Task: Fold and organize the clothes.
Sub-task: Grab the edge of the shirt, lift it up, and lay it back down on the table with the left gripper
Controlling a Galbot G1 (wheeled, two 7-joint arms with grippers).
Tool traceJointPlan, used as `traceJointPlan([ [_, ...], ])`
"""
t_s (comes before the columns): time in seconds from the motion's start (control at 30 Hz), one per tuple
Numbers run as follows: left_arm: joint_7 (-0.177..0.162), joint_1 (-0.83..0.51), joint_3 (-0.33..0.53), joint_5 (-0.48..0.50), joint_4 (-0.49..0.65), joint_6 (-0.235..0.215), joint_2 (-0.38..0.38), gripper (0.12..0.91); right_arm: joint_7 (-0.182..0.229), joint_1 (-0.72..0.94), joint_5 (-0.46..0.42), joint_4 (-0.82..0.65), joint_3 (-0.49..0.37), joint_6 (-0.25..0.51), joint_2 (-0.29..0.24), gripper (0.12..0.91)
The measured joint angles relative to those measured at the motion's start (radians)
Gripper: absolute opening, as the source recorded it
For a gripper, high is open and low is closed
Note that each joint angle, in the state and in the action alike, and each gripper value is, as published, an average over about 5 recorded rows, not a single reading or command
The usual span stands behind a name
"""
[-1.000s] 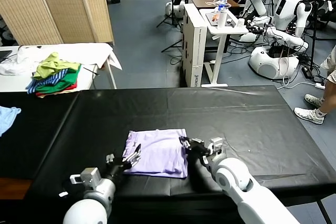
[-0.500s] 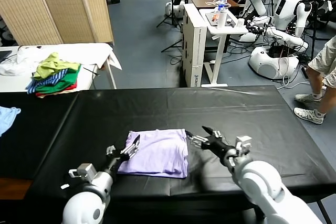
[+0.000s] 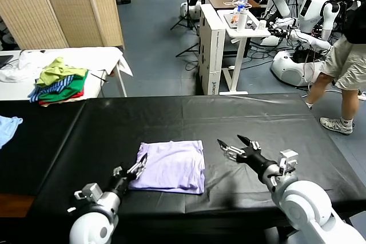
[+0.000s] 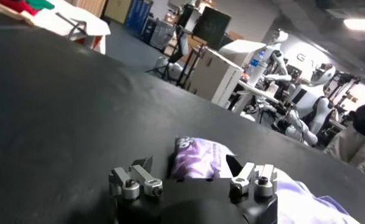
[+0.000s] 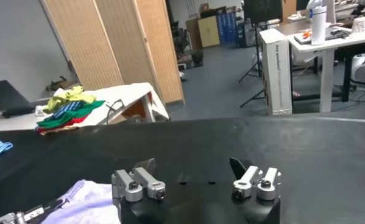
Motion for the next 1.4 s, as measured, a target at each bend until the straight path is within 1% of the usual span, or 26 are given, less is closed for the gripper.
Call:
traceJointPlan([
  [0.07,0.002,0.004,-0.001,0.002,0.003,-0.003,-0.003,0.906,0.001,0.000,-0.001,0.002,-0.001,0.000,0.001,0.907],
  [0.17,0.004,0.011,-0.002,0.004,0.005,-0.005,-0.008,0.882,0.001,-0.001,-0.002,0.004,-0.002,0.000,0.002,0.907],
  [0.27,0.003,0.014,-0.003,0.000,0.005,-0.003,-0.012,0.797,0.001,-0.001,-0.005,0.006,-0.003,0.000,0.004,0.907],
  [0.4,-0.001,0.016,-0.002,-0.008,0.001,0.007,-0.015,0.632,0.001,-0.001,-0.008,0.010,-0.004,0.000,0.008,0.907],
  [0.5,-0.004,0.015,0.000,-0.018,-0.001,0.015,-0.020,0.473,0.000,0.003,-0.013,0.010,-0.009,0.000,0.012,0.907],
  [0.57,-0.008,0.015,0.000,-0.035,-0.005,0.022,-0.023,0.349,0.000,0.007,-0.017,0.009,-0.013,0.000,0.016,0.907],
  [0.63,-0.020,0.015,0.001,-0.056,-0.012,0.031,-0.024,0.242,-0.001,0.008,-0.022,0.008,-0.015,0.001,0.020,0.907],
  [0.67,-0.028,0.016,0.001,-0.066,-0.016,0.035,-0.024,0.205,-0.002,0.008,-0.024,0.008,-0.016,0.002,0.021,0.907],
  [0.73,-0.049,0.016,0.002,-0.074,-0.025,0.041,-0.024,0.174,-0.002,0.006,-0.029,0.006,-0.016,0.004,0.023,0.907],
  [0.8,-0.068,0.017,0.002,-0.064,-0.034,0.043,-0.022,0.176,-0.003,0.003,-0.036,0.002,-0.015,0.006,0.023,0.907],
  [0.87,-0.082,0.019,-0.001,-0.035,-0.047,0.044,-0.016,0.176,-0.002,0.001,-0.044,-0.004,-0.013,0.009,0.023,0.907],
  [1.03,-0.087,0.037,-0.032,0.088,-0.080,0.044,0.035,0.175,0.001,0.000,-0.073,-0.018,-0.015,0.017,0.025,0.907],
  [1.1,-0.087,0.048,-0.052,0.116,-0.093,0.045,0.075,0.175,0.001,0.001,-0.088,-0.023,-0.021,0.020,0.029,0.907],
  [1.2,-0.084,0.066,-0.094,0.130,-0.109,0.046,0.148,0.175,0.001,0.005,-0.105,-0.032,-0.032,0.023,0.038,0.907],
  [1.4,-0.080,0.102,-0.225,0.113,-0.132,0.058,0.316,0.175,0.001,0.011,-0.112,-0.050,-0.045,0.027,0.050,0.907],
])
